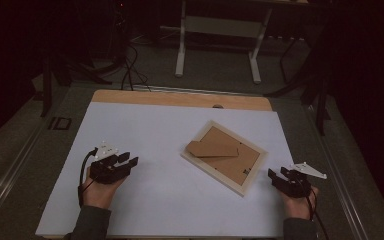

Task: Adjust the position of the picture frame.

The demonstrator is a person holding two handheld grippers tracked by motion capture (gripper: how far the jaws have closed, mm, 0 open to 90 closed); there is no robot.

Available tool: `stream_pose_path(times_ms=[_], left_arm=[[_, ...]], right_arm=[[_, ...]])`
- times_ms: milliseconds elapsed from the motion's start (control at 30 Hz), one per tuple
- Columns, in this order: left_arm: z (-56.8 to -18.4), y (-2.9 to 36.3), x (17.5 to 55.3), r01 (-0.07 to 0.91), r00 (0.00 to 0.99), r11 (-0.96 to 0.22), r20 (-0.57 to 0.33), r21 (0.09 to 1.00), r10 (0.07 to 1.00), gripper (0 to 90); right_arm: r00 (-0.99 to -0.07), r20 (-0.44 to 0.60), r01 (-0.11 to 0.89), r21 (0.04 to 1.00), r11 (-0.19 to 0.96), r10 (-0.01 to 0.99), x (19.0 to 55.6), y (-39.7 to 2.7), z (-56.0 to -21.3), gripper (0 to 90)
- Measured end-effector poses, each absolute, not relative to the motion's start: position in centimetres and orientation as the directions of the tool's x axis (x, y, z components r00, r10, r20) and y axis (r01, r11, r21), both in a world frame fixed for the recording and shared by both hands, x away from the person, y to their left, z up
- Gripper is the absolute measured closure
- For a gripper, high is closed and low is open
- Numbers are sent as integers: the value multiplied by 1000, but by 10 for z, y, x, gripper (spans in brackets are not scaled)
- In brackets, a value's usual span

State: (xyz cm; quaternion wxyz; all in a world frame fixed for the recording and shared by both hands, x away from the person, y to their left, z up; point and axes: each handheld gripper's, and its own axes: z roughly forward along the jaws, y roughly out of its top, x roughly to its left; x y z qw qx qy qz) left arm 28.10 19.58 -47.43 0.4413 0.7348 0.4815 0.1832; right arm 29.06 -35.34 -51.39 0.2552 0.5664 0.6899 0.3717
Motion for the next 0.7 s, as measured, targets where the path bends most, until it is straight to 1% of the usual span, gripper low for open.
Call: stream_pose_path(times_ms=[300,500,700], left_arm=[[-468,179,303,539,509,-188,-139,821,849,608],[-461,173,319,542,536,-196,-156,817,830,675],[-456,164,336,539,532,-217,-129,814,837,681]], right_arm=[[-240,73,586,806,84,968,290,-352,-510,447],[-257,69,584,806,98,964,290,-348,-508,454],[-267,60,576,810,109,962,289,-346,-505,471]])
